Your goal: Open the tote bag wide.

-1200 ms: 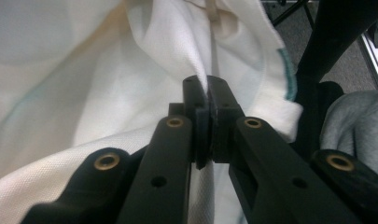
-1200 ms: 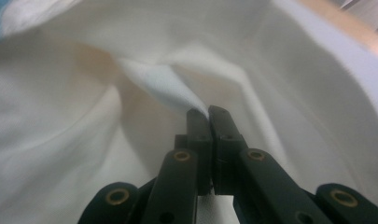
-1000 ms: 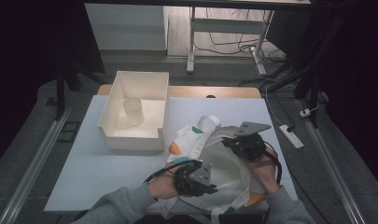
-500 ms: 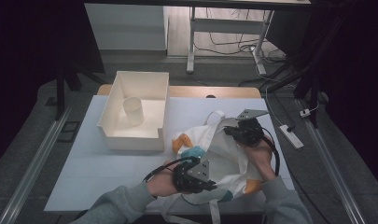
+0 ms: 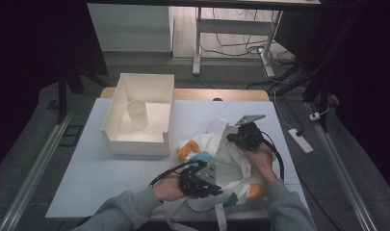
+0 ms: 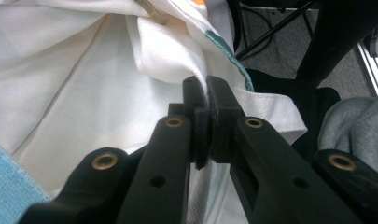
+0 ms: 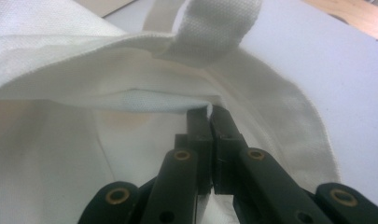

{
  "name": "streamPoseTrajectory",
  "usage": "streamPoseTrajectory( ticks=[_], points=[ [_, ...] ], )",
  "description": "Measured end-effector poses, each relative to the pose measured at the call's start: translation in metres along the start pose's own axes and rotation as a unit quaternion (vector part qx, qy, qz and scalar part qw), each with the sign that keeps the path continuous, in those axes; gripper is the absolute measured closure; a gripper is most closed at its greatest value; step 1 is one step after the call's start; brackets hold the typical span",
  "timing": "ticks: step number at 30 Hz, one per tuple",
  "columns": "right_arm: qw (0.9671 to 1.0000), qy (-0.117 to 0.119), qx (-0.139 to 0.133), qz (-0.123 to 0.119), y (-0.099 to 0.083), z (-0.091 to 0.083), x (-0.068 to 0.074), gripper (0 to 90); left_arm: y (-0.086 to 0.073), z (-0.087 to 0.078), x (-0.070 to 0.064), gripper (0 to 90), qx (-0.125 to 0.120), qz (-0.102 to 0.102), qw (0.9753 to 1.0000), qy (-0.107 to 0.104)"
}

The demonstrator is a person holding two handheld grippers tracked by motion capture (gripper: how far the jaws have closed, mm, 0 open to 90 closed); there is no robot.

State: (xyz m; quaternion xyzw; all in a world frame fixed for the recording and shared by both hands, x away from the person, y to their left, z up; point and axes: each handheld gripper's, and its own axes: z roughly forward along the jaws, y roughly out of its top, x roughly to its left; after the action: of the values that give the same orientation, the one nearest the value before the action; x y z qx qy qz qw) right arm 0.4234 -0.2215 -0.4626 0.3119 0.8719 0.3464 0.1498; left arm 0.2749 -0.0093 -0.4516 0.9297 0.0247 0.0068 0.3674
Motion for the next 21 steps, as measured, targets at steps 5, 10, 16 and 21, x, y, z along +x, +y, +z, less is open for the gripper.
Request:
streamPoseTrajectory(
  ticks=[5,10,16,21],
  points=[
    [1.0000,-0.003,0.004,-0.006,-0.001,0.006,-0.002,88.3,-0.001,0.003,0.002,86.6,0.002,-0.006,1.0000,-0.001],
    [0.9999,-0.001,0.012,0.000,-0.003,0.016,-0.007,88.2,-0.003,0.008,0.005,86.5,0.007,-0.015,0.9999,-0.003],
    [0.9997,0.005,0.020,0.009,-0.005,0.023,-0.009,88.2,-0.005,0.014,0.007,86.2,0.012,-0.019,0.9997,-0.006],
    [0.9996,0.011,0.024,0.007,-0.007,0.027,-0.011,88.3,-0.005,0.016,0.006,85.9,0.014,-0.020,0.9997,-0.003]
  ],
)
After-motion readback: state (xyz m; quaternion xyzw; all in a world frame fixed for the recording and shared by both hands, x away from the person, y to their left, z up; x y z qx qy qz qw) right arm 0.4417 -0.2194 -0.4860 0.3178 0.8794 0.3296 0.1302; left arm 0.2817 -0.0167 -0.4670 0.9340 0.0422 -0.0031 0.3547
